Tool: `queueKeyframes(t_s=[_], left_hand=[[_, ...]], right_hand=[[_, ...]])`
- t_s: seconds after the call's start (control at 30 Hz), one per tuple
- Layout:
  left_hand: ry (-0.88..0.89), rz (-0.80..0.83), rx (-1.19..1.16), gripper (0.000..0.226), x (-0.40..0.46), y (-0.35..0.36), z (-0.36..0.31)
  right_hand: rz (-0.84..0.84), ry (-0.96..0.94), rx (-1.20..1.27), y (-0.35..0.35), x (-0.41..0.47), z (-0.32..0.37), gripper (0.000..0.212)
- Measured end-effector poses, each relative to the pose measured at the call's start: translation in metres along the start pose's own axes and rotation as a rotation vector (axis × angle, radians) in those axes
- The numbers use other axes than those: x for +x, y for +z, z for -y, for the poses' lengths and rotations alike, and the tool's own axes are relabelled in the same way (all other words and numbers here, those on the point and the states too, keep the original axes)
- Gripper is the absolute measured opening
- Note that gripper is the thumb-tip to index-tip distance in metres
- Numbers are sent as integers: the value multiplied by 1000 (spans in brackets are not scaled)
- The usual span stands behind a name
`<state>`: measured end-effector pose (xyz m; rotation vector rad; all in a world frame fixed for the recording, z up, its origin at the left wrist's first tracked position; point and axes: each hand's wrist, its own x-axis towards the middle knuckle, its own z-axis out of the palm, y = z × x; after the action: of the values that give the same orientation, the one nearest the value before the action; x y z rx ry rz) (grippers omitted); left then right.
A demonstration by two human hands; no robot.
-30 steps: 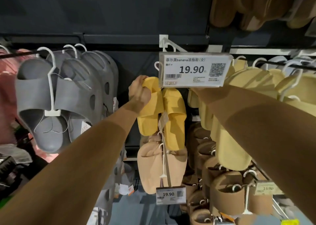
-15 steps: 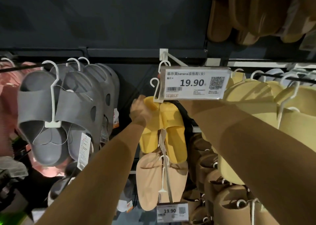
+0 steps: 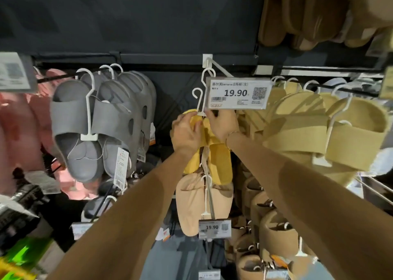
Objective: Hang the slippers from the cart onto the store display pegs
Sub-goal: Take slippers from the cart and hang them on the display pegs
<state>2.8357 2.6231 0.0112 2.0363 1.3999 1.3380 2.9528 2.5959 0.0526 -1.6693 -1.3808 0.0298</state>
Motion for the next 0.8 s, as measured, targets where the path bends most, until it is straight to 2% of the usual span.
queueKeyframes(t_s=[0.1, 0.33, 0.53, 0.67, 0.73, 0.8], left_hand=[[37, 27, -44, 25, -15, -11, -19], [25, 72, -18, 25, -84, -62, -46], [-51, 184, -16, 20, -203, -142, -70], [-102, 305, 123, 19, -312, -212, -108], [-154, 363, 164, 22, -367, -245, -131], [-173, 354, 202, 23, -407, -273, -148]], right_hand=[[87, -32, -32, -7, -27, 8, 31], [163, 61, 142, -49, -106, 31, 30], [324, 55, 243, -106, -228, 52, 23], [442, 24, 316, -153, -332, 83, 31], [541, 44, 355, -179, -387, 101, 24], [616, 30, 351, -193, -431, 116, 19]])
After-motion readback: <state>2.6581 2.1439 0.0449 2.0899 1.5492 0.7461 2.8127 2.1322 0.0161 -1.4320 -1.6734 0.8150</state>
